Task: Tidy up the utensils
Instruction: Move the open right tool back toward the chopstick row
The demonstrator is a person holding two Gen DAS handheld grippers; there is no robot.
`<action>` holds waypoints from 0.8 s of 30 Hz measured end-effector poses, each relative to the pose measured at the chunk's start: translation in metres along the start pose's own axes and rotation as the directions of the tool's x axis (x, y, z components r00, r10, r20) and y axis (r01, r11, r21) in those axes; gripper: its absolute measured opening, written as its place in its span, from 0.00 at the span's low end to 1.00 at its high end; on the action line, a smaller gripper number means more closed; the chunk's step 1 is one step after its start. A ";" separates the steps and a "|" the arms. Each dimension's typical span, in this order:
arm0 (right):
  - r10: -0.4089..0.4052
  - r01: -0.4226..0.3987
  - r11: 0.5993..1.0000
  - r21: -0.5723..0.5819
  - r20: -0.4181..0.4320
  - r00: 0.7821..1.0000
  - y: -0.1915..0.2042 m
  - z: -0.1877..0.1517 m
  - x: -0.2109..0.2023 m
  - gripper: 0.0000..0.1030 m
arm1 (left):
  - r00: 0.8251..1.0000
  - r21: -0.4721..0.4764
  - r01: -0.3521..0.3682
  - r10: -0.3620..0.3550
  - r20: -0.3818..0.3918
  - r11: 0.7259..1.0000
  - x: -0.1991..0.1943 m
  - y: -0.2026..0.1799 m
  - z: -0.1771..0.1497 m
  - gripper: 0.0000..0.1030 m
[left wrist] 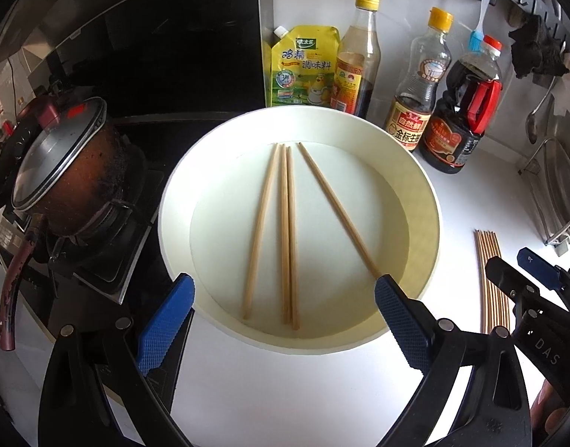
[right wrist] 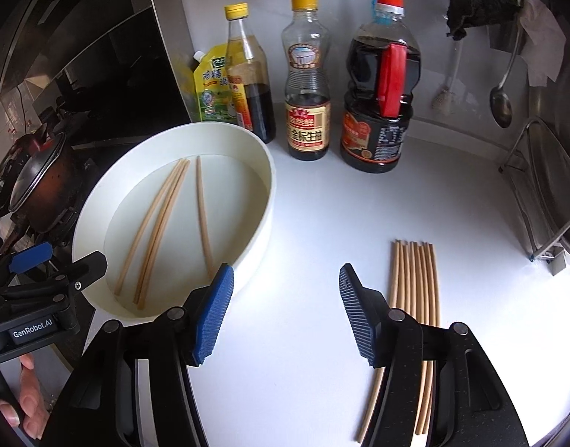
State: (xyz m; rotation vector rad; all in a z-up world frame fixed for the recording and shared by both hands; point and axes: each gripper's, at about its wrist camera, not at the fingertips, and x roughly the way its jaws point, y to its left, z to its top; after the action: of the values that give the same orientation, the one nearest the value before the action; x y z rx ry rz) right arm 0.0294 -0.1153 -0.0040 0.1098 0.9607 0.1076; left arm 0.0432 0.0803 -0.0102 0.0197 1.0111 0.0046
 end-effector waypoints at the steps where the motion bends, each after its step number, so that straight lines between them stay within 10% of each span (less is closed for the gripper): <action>1: -0.008 0.008 1.000 0.007 0.001 1.000 -0.006 -0.003 -0.001 0.55 | 1.000 0.003 0.002 -0.002 -0.004 1.000 0.001 -0.005 -0.001 0.93; 24: -0.132 0.136 0.976 0.171 -0.039 0.991 -0.122 -0.074 -0.016 0.55 | 0.992 0.146 0.124 -0.122 -0.022 0.982 0.004 -0.122 -0.024 0.93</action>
State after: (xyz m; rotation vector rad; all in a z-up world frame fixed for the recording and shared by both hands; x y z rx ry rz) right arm -0.0357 -0.2348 -0.0503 0.2033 1.0012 -0.0994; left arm 0.0246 -0.0411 -0.0285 0.0924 1.0227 -0.1830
